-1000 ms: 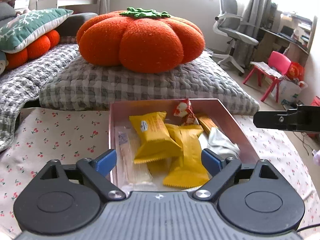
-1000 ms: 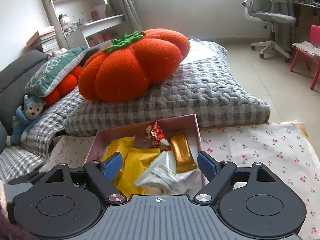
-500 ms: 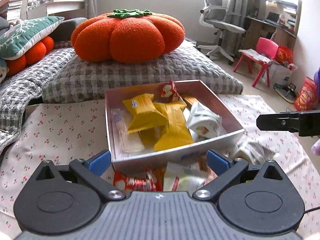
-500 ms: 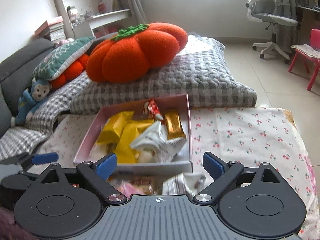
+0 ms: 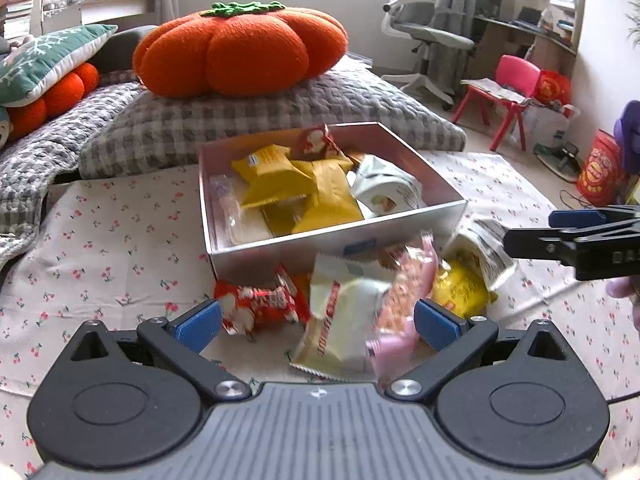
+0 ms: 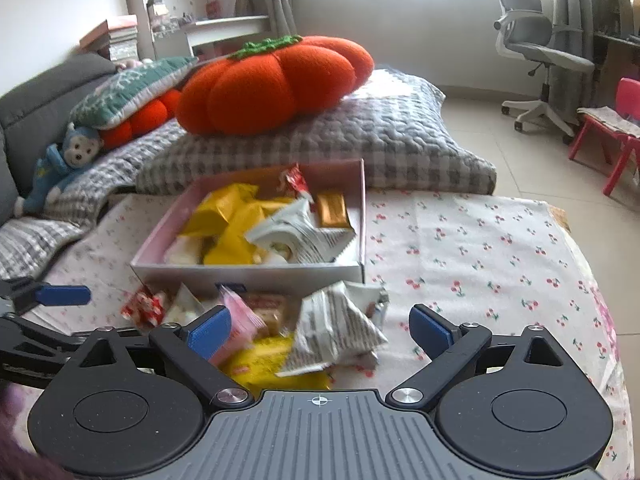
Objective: Organize snacks
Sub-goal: 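Withdraw both tools from the box back over the snack pile, then grasp the pink wafer bar with the left tool while the right tool grasps a white printed packet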
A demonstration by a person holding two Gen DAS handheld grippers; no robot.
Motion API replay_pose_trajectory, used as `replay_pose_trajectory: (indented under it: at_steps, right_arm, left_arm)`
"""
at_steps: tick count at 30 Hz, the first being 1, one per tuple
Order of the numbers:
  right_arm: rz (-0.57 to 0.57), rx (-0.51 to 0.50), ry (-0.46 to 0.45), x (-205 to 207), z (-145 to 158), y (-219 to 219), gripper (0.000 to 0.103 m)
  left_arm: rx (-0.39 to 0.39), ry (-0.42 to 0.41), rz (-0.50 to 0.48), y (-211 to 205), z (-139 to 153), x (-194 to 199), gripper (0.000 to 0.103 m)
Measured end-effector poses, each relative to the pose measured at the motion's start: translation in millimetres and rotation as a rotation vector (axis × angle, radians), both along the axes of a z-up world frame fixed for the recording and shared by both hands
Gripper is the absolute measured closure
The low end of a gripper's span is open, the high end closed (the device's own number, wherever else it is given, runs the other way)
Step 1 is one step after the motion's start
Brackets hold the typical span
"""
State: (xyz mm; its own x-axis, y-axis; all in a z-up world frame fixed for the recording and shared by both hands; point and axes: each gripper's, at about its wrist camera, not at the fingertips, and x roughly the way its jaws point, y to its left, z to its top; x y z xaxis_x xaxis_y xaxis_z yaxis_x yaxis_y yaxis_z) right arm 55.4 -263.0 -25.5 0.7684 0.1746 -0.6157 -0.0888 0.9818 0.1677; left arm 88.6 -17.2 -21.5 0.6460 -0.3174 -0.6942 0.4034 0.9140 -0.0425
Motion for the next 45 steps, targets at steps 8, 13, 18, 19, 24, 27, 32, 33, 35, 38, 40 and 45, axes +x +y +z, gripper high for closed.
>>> replay_pose_trajectory:
  at_steps: [8,13,18,19,24,27,32,33,35,38,40,45]
  right_arm:
    - [-0.027,0.007,-0.005,-3.3,-21.4,-3.7,0.006]
    - [-0.022,-0.023,-0.014,-1.5,-28.2,-4.1,0.006]
    - [-0.041,-0.029,-0.005,3.5,-31.8,-7.7,0.006]
    - [-0.044,-0.032,0.0,4.7,-32.7,-8.1,0.006]
    - [-0.045,-0.048,0.012,10.4,-37.5,-7.5,0.006]
    - [-0.039,-0.052,0.014,13.1,-39.3,-6.4,0.006]
    - [-0.037,-0.053,0.023,18.7,-43.1,-4.8,0.006]
    - [-0.037,-0.054,0.024,19.8,-44.1,-4.5,0.006]
    - [-0.037,-0.054,0.027,21.8,-45.8,-4.5,0.006]
    - [-0.035,-0.053,0.029,24.6,-47.3,-4.3,0.006]
    - [-0.036,-0.056,0.028,25.9,-48.1,-4.7,0.006]
    - [-0.041,-0.061,0.024,27.3,-49.7,-4.8,0.007]
  left_arm:
    - [0.012,-0.027,-0.058,-5.9,-15.2,-15.2,0.001]
    - [-0.012,-0.035,-0.076,-10.8,-19.1,-17.6,0.001]
    - [-0.029,-0.039,-0.103,-19.5,-22.5,-16.3,0.007]
    - [-0.028,-0.037,-0.108,-21.6,-23.5,-15.8,0.01]
    - [-0.029,-0.027,-0.132,-31.7,-27.6,-12.6,0.022]
    - [-0.034,-0.022,-0.143,-36.0,-28.2,-11.3,0.031]
    - [-0.038,-0.011,-0.142,-39.8,-29.8,-8.7,0.047]
    - [-0.039,-0.012,-0.139,-40.0,-29.7,-8.6,0.047]
    - [-0.045,-0.011,-0.135,-39.5,-28.8,-8.1,0.05]
    - [-0.055,-0.005,-0.126,-37.7,-27.2,-6.7,0.055]
    - [-0.061,0.0,-0.121,-36.3,-26.3,-5.8,0.058]
    - [-0.075,0.009,-0.124,-34.6,-24.3,-6.4,0.064]
